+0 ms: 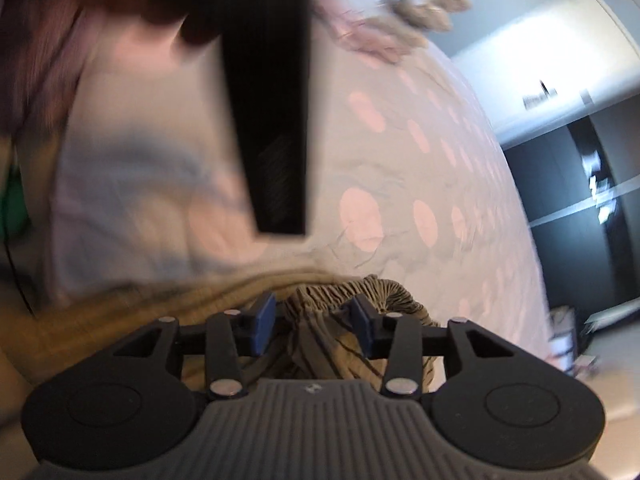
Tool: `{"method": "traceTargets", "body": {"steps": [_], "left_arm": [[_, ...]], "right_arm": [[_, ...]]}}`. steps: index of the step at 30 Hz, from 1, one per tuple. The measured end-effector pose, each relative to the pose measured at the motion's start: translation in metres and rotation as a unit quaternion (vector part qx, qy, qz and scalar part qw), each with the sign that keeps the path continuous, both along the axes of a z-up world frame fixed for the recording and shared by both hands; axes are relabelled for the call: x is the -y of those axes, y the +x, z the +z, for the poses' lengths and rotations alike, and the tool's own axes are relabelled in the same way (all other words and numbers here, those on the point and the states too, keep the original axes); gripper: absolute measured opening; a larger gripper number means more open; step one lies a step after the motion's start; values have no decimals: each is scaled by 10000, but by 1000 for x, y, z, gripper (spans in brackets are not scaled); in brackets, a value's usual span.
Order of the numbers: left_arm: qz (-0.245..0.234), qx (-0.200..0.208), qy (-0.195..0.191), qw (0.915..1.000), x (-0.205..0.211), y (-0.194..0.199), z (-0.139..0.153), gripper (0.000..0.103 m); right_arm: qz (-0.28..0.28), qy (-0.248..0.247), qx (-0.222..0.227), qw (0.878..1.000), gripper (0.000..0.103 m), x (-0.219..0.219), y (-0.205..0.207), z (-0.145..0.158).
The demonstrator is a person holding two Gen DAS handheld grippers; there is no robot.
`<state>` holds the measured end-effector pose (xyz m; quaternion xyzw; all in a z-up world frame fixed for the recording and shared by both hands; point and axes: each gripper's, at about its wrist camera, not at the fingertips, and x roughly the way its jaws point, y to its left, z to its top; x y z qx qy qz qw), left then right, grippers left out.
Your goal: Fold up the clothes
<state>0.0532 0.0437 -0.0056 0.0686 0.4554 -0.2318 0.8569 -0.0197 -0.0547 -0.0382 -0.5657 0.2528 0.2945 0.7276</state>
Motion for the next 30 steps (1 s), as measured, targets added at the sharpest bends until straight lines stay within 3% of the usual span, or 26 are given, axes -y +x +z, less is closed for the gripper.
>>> {"method": "traceTargets", "body": {"steps": [1,2,6,10,16,22,30], "left_arm": [[27,-8,-18,10000,-2,1,0,37],[42,-12,-45,10000,-4,1,1,37],[54,12,-64,10000,-6,-1,2,37],[6,22,-26,10000,-4,-3,2,37],[-35,54,31,10000,4,-2,3,37],[-196,49,116,9997,22,6,2,37],[-295,69,48,9995,50,45,9,40]], "right_arm": [[57,-199,100,9997,38,0,0,-7],[104,-316,183,9993,24,2,0,-11],[-120,-129,269,9995,13,15,1,1],[-622,530,79,9966,9,35,1,39],[-1563,1219,-269,9798,7,92,7,93],[-2388,1349,-322,9611,6,154,16,96],[-3206,1186,-483,9385,6,222,39,73]]}}
